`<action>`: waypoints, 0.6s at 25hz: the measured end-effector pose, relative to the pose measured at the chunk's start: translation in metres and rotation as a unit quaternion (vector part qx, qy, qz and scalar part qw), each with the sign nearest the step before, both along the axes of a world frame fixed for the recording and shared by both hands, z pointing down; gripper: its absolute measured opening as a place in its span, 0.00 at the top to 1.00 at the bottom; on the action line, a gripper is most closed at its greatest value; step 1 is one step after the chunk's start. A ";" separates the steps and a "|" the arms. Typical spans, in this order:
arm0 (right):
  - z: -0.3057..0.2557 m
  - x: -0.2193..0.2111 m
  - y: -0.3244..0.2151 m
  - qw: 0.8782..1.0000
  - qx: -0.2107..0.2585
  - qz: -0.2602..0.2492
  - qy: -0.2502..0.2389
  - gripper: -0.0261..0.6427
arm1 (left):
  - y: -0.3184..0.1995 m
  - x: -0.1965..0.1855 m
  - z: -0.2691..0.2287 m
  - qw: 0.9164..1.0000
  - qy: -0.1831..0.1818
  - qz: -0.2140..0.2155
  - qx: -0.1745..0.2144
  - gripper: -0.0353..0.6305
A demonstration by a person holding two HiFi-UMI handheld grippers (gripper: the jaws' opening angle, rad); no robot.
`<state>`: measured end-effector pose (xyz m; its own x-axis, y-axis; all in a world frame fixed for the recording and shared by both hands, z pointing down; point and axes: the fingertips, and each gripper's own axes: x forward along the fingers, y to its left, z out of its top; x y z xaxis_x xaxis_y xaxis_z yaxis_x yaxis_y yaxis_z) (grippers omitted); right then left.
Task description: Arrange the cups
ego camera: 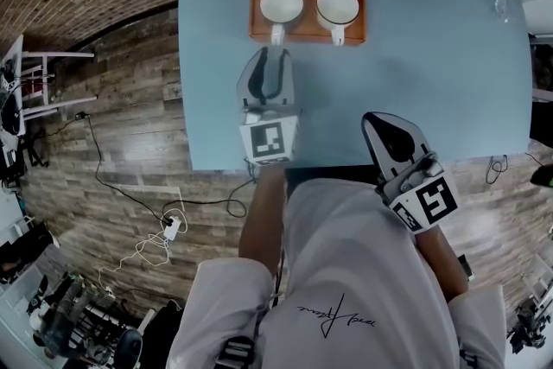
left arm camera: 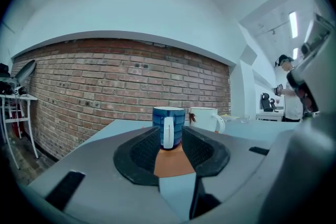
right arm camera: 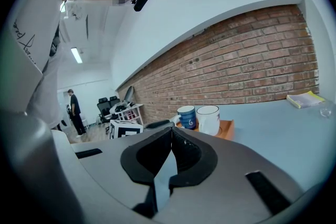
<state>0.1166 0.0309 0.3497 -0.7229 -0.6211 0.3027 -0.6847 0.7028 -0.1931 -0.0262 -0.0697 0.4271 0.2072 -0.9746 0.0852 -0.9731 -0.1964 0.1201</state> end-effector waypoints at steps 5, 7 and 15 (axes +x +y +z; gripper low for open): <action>-0.006 -0.001 0.005 1.000 0.010 0.001 -0.003 0.93 | 0.013 -0.005 -0.008 1.000 -0.007 0.000 -0.002 0.77; -0.007 -0.001 0.005 1.000 0.014 0.001 -0.005 0.93 | 0.018 -0.004 -0.014 1.000 -0.009 -0.002 -0.001 0.80; -0.016 -0.017 0.002 1.000 0.028 -0.005 -0.013 0.93 | 0.036 0.001 -0.038 1.000 -0.001 0.013 -0.002 0.91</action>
